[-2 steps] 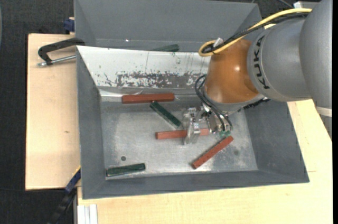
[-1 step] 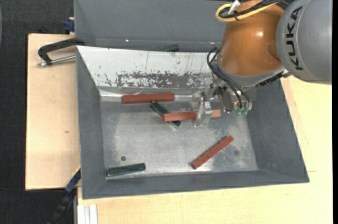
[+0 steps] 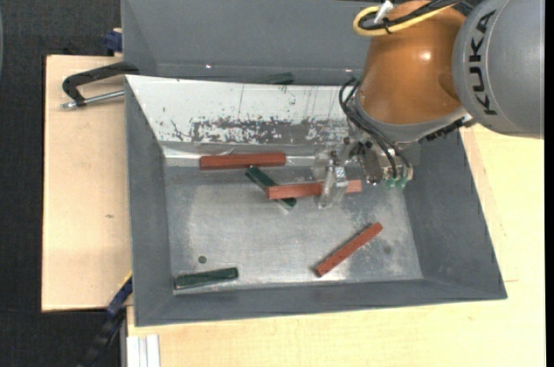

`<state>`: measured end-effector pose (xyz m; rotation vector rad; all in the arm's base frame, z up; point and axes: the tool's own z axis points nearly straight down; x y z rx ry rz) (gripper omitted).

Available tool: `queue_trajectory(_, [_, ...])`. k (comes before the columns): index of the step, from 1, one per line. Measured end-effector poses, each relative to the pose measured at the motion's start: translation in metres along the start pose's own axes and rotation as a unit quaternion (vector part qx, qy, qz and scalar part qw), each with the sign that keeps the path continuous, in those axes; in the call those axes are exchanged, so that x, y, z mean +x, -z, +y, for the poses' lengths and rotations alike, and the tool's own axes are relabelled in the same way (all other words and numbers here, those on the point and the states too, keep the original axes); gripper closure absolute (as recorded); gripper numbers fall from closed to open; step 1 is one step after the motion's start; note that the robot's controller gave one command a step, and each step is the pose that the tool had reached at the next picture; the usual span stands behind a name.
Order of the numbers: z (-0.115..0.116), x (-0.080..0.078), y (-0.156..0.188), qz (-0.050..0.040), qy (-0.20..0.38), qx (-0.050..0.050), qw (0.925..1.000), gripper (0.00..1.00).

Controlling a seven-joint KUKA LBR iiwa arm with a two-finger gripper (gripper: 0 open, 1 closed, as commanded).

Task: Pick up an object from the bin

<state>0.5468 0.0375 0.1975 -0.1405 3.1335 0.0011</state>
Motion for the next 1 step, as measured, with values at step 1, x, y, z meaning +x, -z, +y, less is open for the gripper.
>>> queue_trajectory(1, [-0.0057, 0.0275, 0.0502, 0.0031, 0.000, 0.000, 1.0000, 1.00])
